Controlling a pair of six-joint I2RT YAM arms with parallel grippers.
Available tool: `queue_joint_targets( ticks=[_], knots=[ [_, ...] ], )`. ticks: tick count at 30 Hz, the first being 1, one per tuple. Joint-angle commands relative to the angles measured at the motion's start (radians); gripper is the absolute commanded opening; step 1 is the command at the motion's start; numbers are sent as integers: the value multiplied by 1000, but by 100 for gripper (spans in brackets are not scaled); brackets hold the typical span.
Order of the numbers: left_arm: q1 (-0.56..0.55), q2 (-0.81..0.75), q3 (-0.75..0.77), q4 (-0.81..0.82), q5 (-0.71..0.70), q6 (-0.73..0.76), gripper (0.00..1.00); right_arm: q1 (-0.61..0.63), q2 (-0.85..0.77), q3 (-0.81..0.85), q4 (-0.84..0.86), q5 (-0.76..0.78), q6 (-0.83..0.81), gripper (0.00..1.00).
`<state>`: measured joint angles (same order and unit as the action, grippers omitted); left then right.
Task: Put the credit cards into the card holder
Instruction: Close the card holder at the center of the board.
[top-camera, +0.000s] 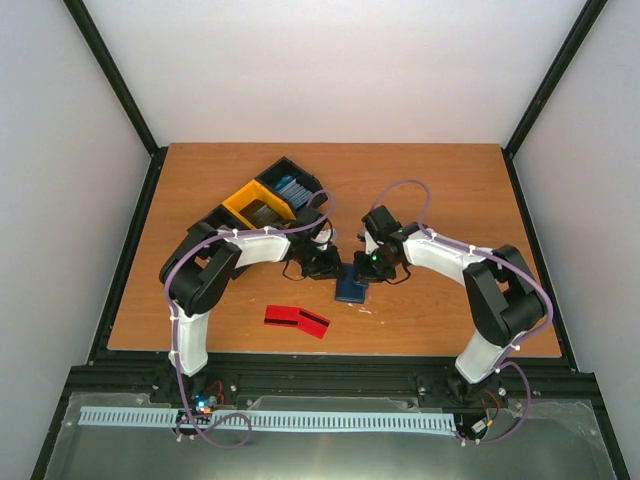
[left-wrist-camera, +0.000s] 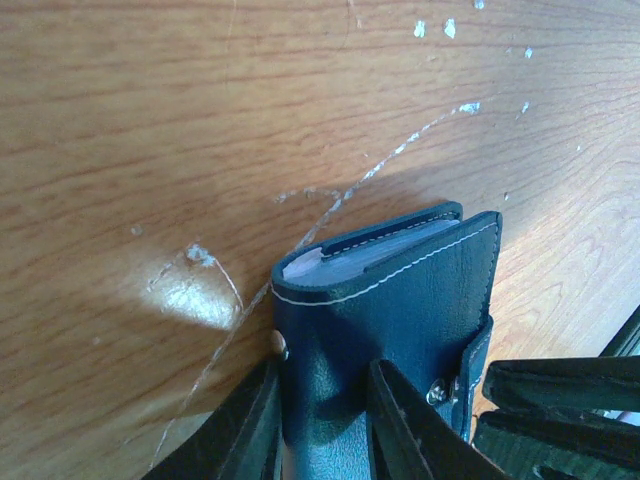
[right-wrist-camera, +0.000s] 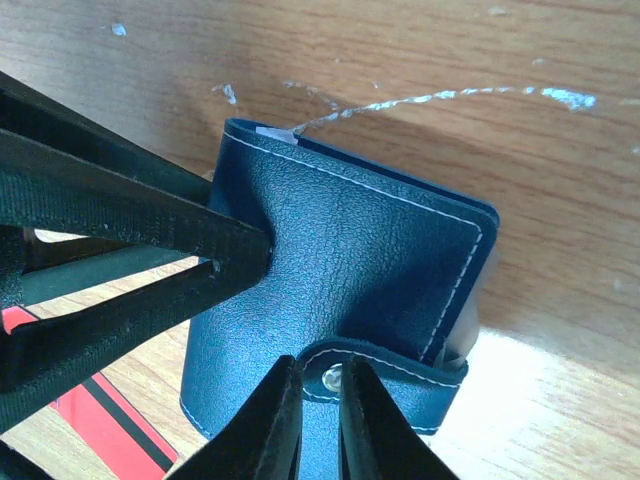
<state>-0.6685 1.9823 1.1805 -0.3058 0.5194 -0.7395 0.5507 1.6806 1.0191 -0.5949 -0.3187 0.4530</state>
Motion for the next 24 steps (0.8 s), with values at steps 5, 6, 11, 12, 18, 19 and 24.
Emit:
queue_joint_targets(
  ticks=[5, 6, 11, 12, 18, 19, 24],
  knots=[
    [-12, 72, -28, -81, -51, 12, 25, 5, 31, -22, 34, -19, 7, 15],
    [-12, 73, -28, -81, -53, 12, 25, 4, 32, -23, 36, -18, 7, 15],
    [-13, 75, -24, -81, -51, 13, 25, 5, 32, -27, 34, -9, 6, 17],
    [-12, 76, -24, -82, -51, 11, 25, 5, 32, -23, 29, -6, 6, 17],
    [-12, 76, -24, -81, -50, 11, 24, 5, 44, -32, 47, -30, 9, 19],
    [-12, 76, -25, -80, -50, 12, 24, 5, 45, -34, 55, -40, 11, 19],
    [-14, 76, -27, -76, -44, 12, 24, 3, 46, -27, 78, -62, 18, 14]
  ],
)
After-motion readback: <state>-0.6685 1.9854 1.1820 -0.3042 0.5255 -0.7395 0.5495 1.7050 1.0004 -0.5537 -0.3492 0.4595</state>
